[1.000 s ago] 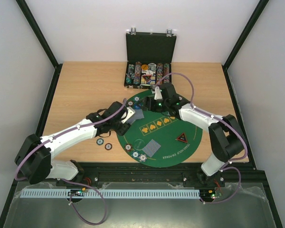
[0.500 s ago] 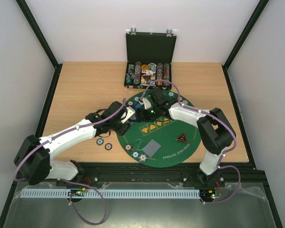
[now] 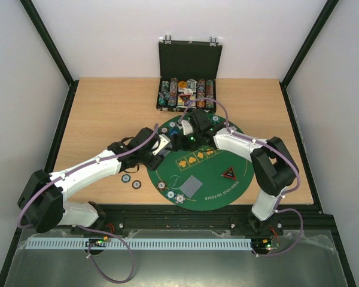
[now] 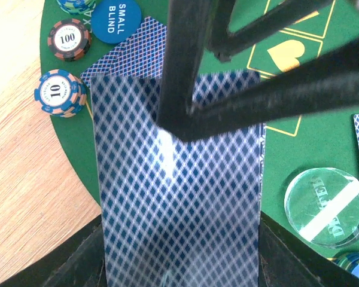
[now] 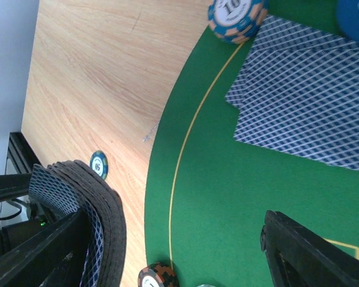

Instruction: Distribute texas hold em gaming equipment

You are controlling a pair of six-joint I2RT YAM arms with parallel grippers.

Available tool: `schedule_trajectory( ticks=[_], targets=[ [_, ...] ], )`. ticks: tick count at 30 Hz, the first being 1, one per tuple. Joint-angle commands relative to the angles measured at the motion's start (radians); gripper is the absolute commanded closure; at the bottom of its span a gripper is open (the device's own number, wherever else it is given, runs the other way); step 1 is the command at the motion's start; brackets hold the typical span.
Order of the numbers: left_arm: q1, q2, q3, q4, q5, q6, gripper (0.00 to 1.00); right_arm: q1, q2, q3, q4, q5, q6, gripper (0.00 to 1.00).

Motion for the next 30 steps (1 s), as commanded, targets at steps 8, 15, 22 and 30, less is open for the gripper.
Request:
schedule_trajectory(
  ticks=[8, 15, 22, 30],
  targets=[
    [-0.001, -0.023, -0.002, 0.007, 0.006, 0.006, 0.42, -0.045, -0.075, 0.0, -0.025, -0.031, 0.029, 0.23],
    [-0.002, -0.021, -0.001, 0.006, 0.006, 0.006, 0.42, -0.023, -0.09, 0.001, 0.064, -0.111, 0.076, 0.44],
    [-0.001, -0.024, -0.001, 0.007, 0.003, 0.006, 0.42, -0.017, -0.078, -0.008, 0.062, -0.109, 0.078, 0.83],
    [-0.001, -0.027, -0.003, 0.007, 0.002, 0.004, 0.42, -0.044, -0.146, -0.052, 0.04, 0.049, 0.083, 0.98]
  ],
)
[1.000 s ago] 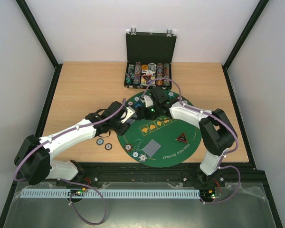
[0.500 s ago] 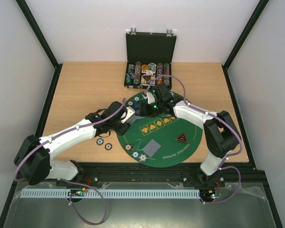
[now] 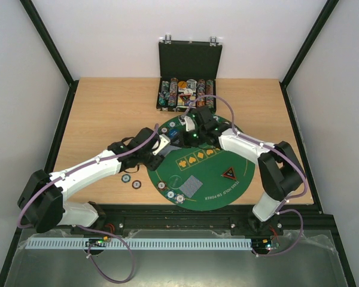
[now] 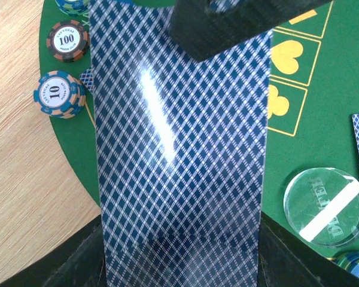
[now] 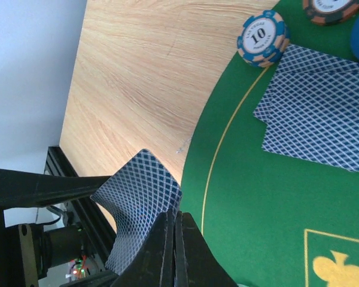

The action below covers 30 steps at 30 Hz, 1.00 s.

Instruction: Distribute texas hold em gaming equipment

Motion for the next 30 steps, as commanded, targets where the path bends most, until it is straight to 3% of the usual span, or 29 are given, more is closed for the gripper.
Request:
schedule_trajectory(
  ticks=[1, 13, 22, 30],
  targets=[
    [-0.002, -0.027, -0.004, 0.006, 0.002, 0.004, 0.42, -0.042, -0.097, -0.056, -0.006, 0.128, 0.01, 0.98],
    [-0.001, -0.024, -0.003, 0.006, 0.003, 0.004, 0.42, -0.466, -0.351, -0.414, 0.212, 0.218, 0.157, 0.99],
    [-0.001, -0.024, -0.004, 0.006, 0.0, 0.004, 0.42, -0.503, -0.244, -0.488, 0.411, 0.187, 0.262, 0.98],
    [-0.002, -0.023, -0.002, 0.006, 0.0, 0.006, 0.42, -0.517, -0.18, -0.516, 0.408, 0.264, 0.262, 0.98]
  ],
)
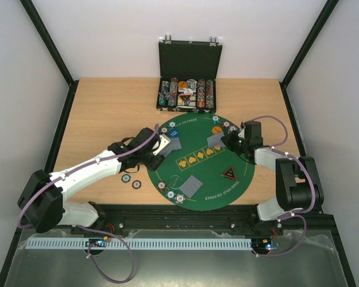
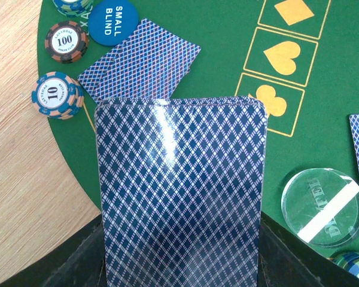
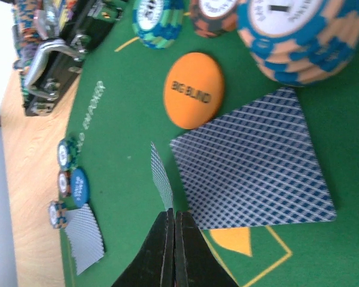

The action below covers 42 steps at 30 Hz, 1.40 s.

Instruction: Distribute texas hold em gaming equipment

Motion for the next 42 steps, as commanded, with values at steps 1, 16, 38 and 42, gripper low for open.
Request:
schedule_trajectory(
  ticks=[1, 16, 38, 42],
  targets=[
    [0.001, -0.023, -0.001, 0.005, -0.002, 0.005, 0.42, -0.011, 0.021, -0.019, 0.022, 0.069, 0.003, 0.98],
    [0.001, -0.026, -0.003, 0.005, -0.001, 0.005, 0.42, -0.04, -0.153, -0.037, -0.194, 0.383, -0.091, 0.43],
    [0.0, -0.026, -0.001, 0.005, 0.006, 0.007, 0.42, 0.369, 0.112, 0.298, -0.198, -0.334, -0.244, 0.11],
    [0.0, -0.026, -0.001, 0.005, 0.006, 0.007, 0.42, 0.427, 0.156, 0.346, -0.222, -0.352, -0.268, 0.11]
  ],
)
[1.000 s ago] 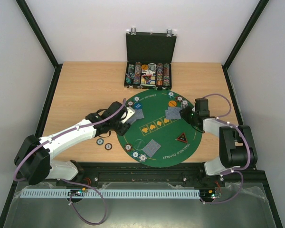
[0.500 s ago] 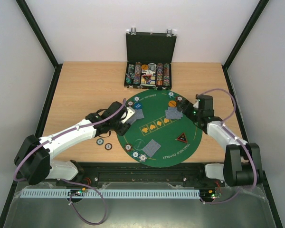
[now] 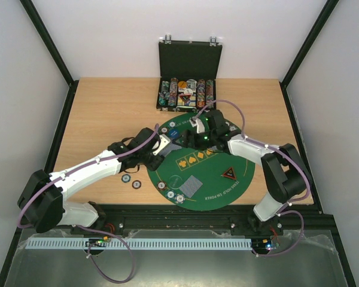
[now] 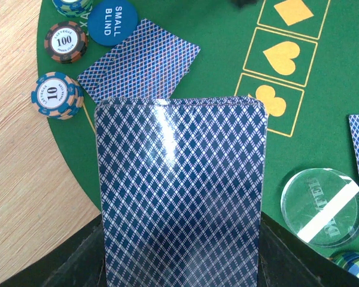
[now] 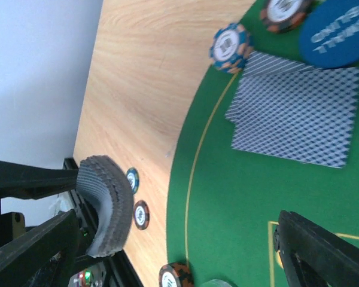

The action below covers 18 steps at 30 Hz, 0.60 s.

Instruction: Distribute texas hold em gaming equipment

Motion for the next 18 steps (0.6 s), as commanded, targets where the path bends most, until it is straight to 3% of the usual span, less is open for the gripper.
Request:
schedule_trajectory(
  ticks=[1, 18],
  targets=[
    [0.0, -0.025, -0.001, 0.005, 0.005, 0.007, 0.42, 0.057, 0.042, 0.068, -0.062, -0.067, -0.055, 0.11],
    [0.0, -0.021, -0.001, 0.005, 0.005, 0.007, 0.42, 0.119, 0.163, 0.228, -0.303, 0.136, -0.148, 0.13]
  ],
)
